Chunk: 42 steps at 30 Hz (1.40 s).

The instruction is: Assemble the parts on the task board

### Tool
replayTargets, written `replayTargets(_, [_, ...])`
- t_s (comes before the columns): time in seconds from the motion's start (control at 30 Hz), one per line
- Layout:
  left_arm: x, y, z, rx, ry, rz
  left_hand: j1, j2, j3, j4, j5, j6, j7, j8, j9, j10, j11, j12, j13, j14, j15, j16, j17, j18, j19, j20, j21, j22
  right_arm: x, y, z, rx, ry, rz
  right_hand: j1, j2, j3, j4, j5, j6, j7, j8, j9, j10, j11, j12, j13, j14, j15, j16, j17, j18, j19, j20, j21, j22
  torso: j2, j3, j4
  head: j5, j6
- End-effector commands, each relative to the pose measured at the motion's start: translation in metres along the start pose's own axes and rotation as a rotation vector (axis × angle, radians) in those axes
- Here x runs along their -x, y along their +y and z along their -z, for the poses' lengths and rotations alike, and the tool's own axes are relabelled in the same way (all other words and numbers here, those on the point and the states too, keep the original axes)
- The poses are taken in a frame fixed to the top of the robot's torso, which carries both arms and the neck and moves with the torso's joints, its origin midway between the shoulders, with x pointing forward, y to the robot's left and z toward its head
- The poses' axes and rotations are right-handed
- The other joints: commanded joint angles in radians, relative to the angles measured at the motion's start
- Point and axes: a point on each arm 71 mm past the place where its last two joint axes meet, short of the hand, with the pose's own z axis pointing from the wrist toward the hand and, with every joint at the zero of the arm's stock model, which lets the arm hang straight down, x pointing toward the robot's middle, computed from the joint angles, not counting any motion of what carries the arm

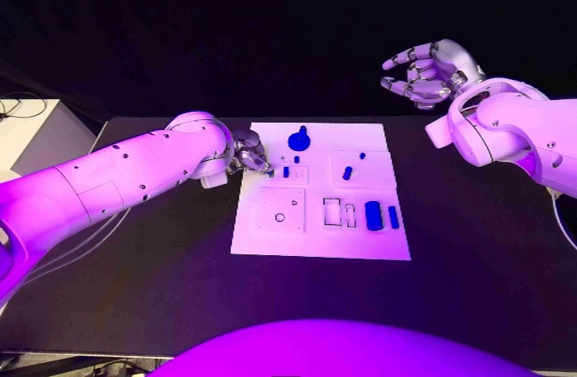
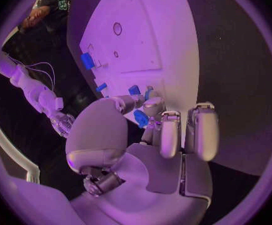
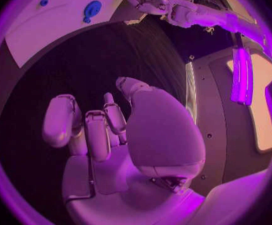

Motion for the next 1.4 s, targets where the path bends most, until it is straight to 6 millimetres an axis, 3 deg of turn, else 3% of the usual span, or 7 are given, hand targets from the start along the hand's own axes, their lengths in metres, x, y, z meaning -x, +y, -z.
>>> replayTargets(0.03, [-0.0017, -0.0019, -0.0001, -0.009, 0.016, -0.006, 0.001, 0.007, 0.176, -0.173, 0.003, -0.001, -0.006, 0.006, -0.001, 0.006, -0.001, -0.007, -0.001, 0.104, -0.008, 0.003, 0.263, -0.017, 0.015, -0.008, 0.005, 0.074, -0.0015, 0.0012, -0.0001, 0.012, 0.015, 0.004, -0.013, 0.001, 0.003, 0.0, 0.003, -0.008, -0.002, 0.006, -0.001, -0.002, 0.0, -0.003, -0.001, 0.062, -0.001, -0.005, 0.088, 0.009, -0.006, -0.001, -0.006, -0.001, 0.0, 0.0002, -0.0003, 0.001, 0.0])
replayTargets(1.4, [-0.004, -0.0001, -0.0026, 0.004, 0.023, -0.016, -0.002, 0.007, 0.177, -0.176, 0.005, 0.002, -0.006, 0.003, -0.003, 0.006, -0.001, -0.011, -0.004, 0.104, -0.008, 0.003, 0.263, -0.017, 0.015, -0.008, 0.005, 0.075, -0.0017, 0.0014, 0.0, 0.012, 0.015, 0.004, -0.013, 0.001, 0.003, 0.0, 0.003, -0.008, -0.002, 0.006, -0.001, -0.002, 0.0, -0.003, -0.001, 0.062, -0.001, -0.005, 0.088, 0.009, -0.006, -0.001, -0.006, -0.001, 0.0, 0.0002, -0.0012, 0.0, 0.0])
